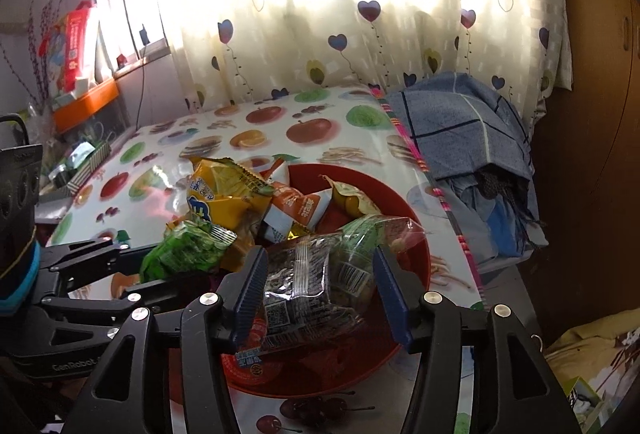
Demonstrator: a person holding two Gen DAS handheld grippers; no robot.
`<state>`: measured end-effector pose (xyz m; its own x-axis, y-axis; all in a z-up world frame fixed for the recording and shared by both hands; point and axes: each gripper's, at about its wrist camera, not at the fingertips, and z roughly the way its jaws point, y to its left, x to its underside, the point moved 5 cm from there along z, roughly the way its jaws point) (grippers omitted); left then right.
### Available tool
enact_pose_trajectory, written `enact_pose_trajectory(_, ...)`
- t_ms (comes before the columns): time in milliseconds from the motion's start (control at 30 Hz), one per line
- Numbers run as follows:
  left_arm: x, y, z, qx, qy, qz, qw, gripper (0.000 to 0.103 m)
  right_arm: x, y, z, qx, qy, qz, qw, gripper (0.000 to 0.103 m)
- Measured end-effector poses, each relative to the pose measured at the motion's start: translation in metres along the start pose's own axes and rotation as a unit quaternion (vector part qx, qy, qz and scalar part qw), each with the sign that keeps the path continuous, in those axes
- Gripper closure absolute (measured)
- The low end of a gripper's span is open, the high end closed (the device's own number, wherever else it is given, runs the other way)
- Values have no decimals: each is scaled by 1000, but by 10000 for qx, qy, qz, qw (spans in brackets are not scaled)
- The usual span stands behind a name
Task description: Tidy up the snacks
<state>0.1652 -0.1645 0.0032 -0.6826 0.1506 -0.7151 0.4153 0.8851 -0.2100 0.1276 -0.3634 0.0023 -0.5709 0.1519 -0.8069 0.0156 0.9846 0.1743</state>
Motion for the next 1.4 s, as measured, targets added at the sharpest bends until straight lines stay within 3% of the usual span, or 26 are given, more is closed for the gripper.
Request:
enact_pose_trajectory(267, 1, -11, 26, 178, 222, 129, 9995, 57, 3, -4, -4, -10, 17, -11, 10000, 49)
enact_pose_trajectory(400, 0, -11, 21, 207, 100, 76, 9997, 44, 4, -1, -6, -31, 8, -38, 10000, 49)
enact_pose_trajectory(667, 0, -12, 5, 193, -60, -6, 9998, 42, 9, 8, -18, -24, 11, -99, 9999, 49)
enact_pose_trajectory(1400, 27, -9, -29, -419, 40, -69, 9991, 42, 46, 40, -41, 19, 351, -318, 9989, 48)
